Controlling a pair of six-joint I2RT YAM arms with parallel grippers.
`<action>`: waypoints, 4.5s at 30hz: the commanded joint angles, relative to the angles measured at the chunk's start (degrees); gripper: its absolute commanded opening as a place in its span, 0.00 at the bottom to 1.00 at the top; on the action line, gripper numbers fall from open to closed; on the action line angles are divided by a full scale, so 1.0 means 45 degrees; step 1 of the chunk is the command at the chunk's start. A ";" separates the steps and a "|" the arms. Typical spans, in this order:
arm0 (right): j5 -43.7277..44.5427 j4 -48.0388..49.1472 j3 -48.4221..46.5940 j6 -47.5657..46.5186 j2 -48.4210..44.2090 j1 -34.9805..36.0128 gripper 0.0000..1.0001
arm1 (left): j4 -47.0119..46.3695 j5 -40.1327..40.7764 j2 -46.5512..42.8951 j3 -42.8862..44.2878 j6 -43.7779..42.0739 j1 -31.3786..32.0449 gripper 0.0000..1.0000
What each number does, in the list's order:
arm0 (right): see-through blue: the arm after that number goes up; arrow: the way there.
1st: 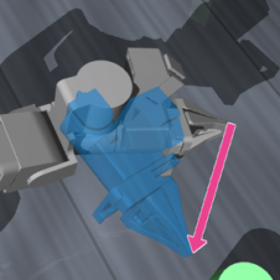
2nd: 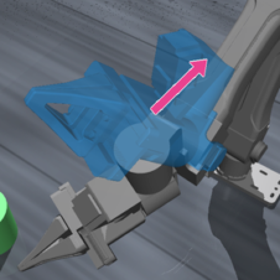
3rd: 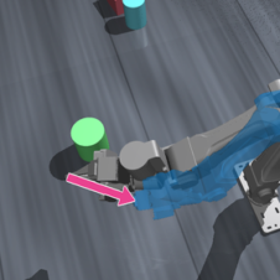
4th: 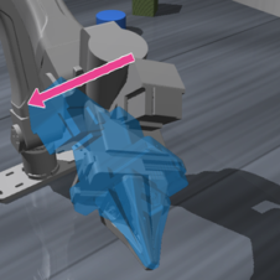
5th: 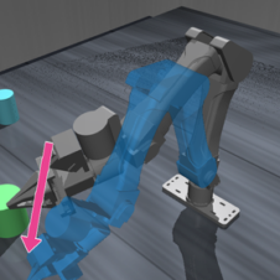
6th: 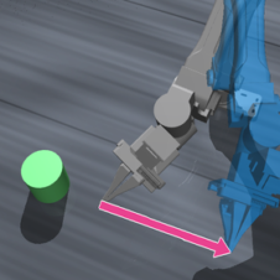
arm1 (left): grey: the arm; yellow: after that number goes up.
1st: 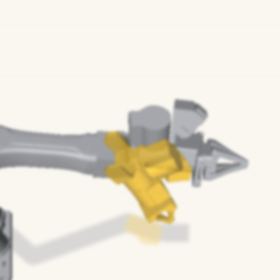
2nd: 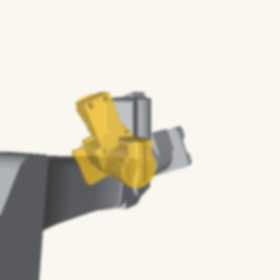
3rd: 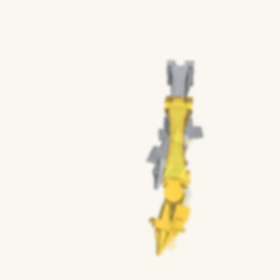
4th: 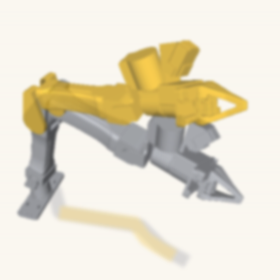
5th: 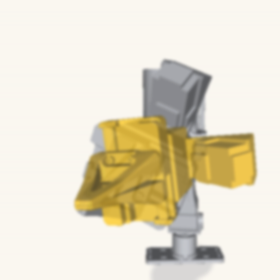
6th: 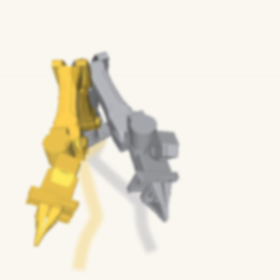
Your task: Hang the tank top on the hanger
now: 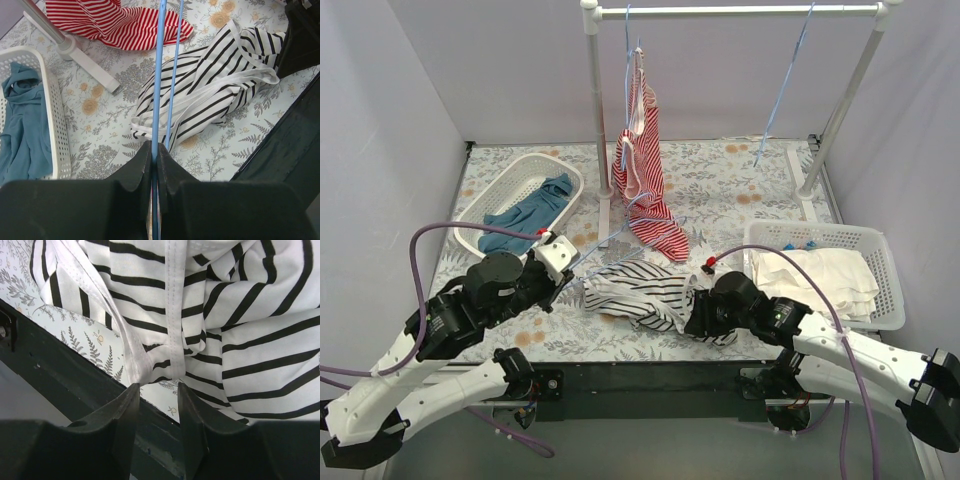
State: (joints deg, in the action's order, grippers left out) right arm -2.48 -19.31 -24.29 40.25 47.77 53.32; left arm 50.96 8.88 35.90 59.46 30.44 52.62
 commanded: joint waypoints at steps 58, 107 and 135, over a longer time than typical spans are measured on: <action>0.5708 -0.1549 -0.5988 -0.3124 0.2471 -0.1751 0.01 | 0.1391 -0.2638 -0.0088 0.0361 -0.0670 0.0006 0.00; 0.3501 -0.0983 -0.7082 -0.4822 -0.0750 -0.1732 0.55 | -1.2261 -0.5549 0.2275 -0.6788 0.3803 0.0006 0.00; 0.3383 0.2631 -0.5421 -0.5819 0.0439 -0.1459 0.11 | -1.1833 -0.5453 0.4132 -0.5128 0.4172 0.0006 0.13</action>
State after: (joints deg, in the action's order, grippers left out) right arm 8.47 -11.75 -47.92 14.57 49.36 46.35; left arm -2.35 -17.34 54.92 33.23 47.68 52.60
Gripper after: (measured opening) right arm 0.238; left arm 0.073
